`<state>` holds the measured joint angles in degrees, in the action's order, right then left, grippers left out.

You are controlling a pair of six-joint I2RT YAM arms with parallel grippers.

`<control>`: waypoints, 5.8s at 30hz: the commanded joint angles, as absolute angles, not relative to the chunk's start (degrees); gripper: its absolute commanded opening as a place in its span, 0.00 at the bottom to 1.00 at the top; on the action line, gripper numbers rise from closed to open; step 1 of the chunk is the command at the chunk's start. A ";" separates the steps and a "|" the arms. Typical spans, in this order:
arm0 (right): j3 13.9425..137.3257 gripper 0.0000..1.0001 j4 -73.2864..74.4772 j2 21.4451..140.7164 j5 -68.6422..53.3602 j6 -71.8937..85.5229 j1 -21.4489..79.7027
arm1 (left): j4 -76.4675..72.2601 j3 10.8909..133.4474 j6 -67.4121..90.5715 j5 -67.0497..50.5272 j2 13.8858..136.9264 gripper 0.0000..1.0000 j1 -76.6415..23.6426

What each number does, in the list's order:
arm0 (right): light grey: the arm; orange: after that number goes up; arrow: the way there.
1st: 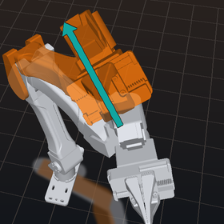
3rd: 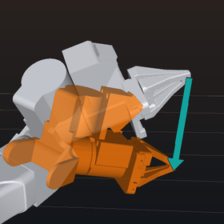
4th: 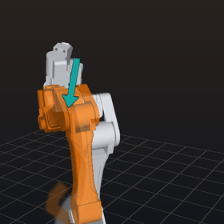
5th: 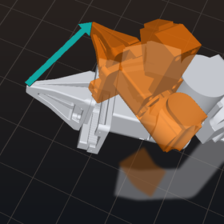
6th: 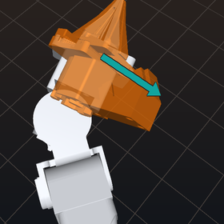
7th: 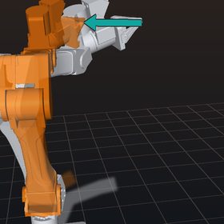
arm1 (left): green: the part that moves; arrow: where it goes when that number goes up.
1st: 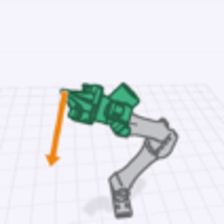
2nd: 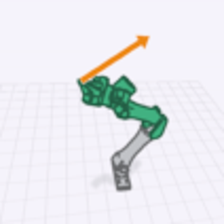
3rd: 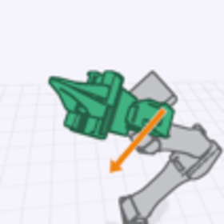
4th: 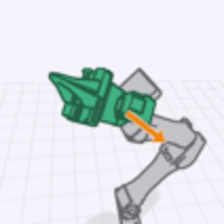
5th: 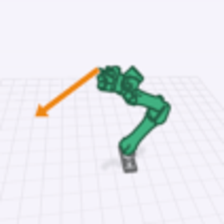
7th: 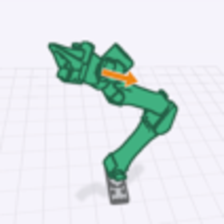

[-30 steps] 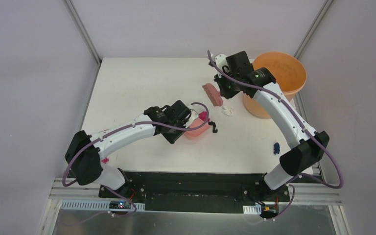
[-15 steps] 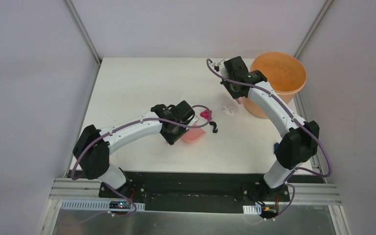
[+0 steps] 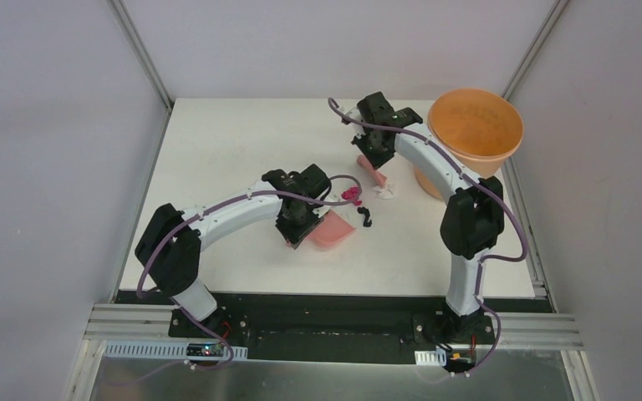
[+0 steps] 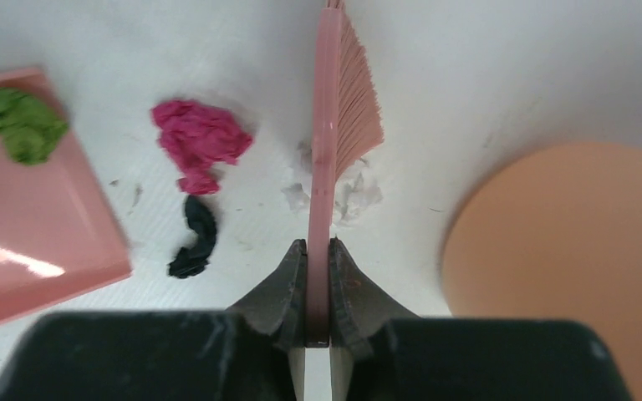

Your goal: Sweep away the paper scraps from the table

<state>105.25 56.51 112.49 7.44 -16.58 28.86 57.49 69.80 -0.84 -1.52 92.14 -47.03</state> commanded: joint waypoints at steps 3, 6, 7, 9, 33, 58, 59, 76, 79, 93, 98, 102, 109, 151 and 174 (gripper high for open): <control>103.67 0.00 61.34 108.18 -7.82 -16.54 36.50 | 56.37 72.50 -0.41 -4.63 95.09 0.00 -44.22; 100.87 0.00 61.68 104.67 -15.75 -15.56 37.25 | 55.82 72.08 -0.70 -5.36 95.86 0.00 -44.15; 99.99 0.00 61.65 103.67 -17.89 -15.03 37.26 | 55.77 72.09 -0.59 -5.36 96.13 0.00 -44.16; 98.70 0.00 62.00 101.67 -21.64 -14.33 37.26 | 55.56 72.11 -0.29 -5.72 96.66 0.00 -44.10; 96.62 0.00 56.78 88.48 3.28 -12.43 25.07 | 72.07 76.12 4.52 0.15 91.75 0.00 -48.75; 95.46 0.00 59.85 92.70 -25.34 -11.74 34.54 | 60.84 74.72 3.30 1.78 99.88 0.00 -51.34; 94.45 0.00 59.39 91.13 -23.87 -11.66 34.54 | 60.25 74.41 3.27 2.15 99.60 0.00 -51.53; 89.84 0.00 58.09 79.67 -21.62 -12.52 25.31 | 56.78 71.09 6.54 7.82 90.96 0.00 -56.21; 91.36 0.00 58.94 80.39 -21.43 -13.01 24.26 | 57.18 71.12 7.06 8.27 88.23 0.00 -56.26; 93.20 0.00 60.67 84.23 -14.46 -11.14 18.46 | 65.61 69.61 14.59 4.97 78.94 0.00 -62.13; 93.56 0.00 62.11 86.84 -6.83 -11.34 18.46 | 69.35 67.58 16.92 4.63 80.75 0.00 -64.84; 93.72 0.00 61.84 89.44 -3.34 -11.25 19.17 | 70.00 67.79 16.68 5.30 85.08 0.00 -65.85; 91.08 0.00 60.46 93.57 9.53 -15.01 25.44 | 69.56 73.45 15.42 9.34 96.72 0.00 -66.01; 89.94 0.00 63.41 78.75 -22.52 -10.54 18.27 | 49.41 72.01 14.94 14.38 100.09 0.00 -66.86; 54.40 0.00 44.18 44.58 -32.39 1.41 -2.29 | 59.72 75.32 15.55 19.46 84.90 0.00 -67.08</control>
<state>60.45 54.41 52.58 -31.77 -1.78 -2.02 55.29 71.64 14.24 16.64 89.93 -66.81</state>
